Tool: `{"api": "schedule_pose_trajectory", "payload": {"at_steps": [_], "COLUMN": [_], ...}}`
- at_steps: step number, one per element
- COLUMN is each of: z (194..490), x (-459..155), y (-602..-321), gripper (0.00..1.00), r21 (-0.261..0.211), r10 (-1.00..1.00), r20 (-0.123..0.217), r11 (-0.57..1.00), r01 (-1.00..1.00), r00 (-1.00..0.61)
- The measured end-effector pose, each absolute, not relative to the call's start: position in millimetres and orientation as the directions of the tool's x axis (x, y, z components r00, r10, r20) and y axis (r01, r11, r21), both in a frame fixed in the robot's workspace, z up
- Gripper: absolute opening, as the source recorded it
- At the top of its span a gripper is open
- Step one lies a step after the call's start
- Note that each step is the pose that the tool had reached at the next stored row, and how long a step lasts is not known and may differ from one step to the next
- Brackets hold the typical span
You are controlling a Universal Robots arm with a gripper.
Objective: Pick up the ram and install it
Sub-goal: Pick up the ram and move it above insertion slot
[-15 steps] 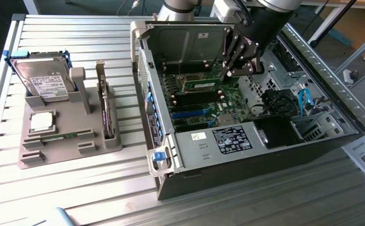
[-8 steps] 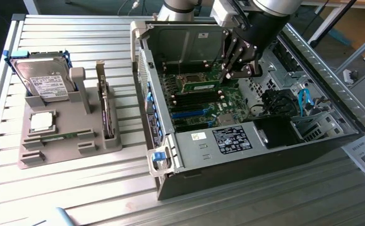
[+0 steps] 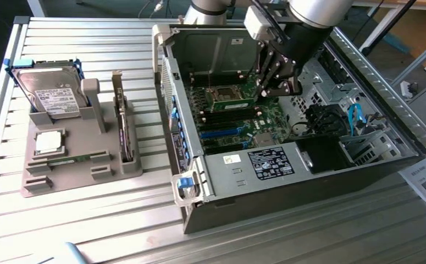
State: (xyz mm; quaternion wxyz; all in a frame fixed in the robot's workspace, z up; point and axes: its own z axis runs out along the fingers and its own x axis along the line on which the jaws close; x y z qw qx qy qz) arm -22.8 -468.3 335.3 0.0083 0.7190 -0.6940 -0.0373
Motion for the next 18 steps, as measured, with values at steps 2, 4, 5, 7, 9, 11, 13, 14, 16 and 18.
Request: {"api": "schedule_pose_trajectory", "payload": {"at_steps": [2, 4, 5, 7, 9, 11, 13, 14, 16, 18], "z": [332, 327, 326, 325, 324, 323, 322, 322, 322, 321], "x": [-23, -23, -23, -23, -23, -22, -21, -21, -20, -18], "y": [-468, -468, -468, -468, -468, -467, -466, -465, -463, -461], "gripper": [0.12, 0.12, 0.12, 0.12, 0.12, 0.12, 0.12, 0.12, 0.12, 0.12], "r21": [0.064, 0.064, 0.064, 0.064, 0.064, 0.064, 0.064, 0.064, 0.064, 0.064], "r10": [-0.999, -0.999, -0.999, -0.999, -0.999, -0.999, -0.999, -0.999, -0.999, -0.999], "r20": [-0.042, -0.042, -0.042, -0.042, -0.042, -0.042, -0.042, -0.042, -0.043, -0.043], "r11": [-0.037, -0.037, -0.037, -0.037, -0.037, -0.037, -0.036, -0.037, -0.037, -0.037], "r01": [-0.997, -0.997, -0.997, -0.997, -0.997, -0.997, -0.997, -0.997, -0.997, -0.997], "r00": [0.034, 0.034, 0.034, 0.034, 0.034, 0.034, 0.034, 0.034, 0.034, 0.034]}}
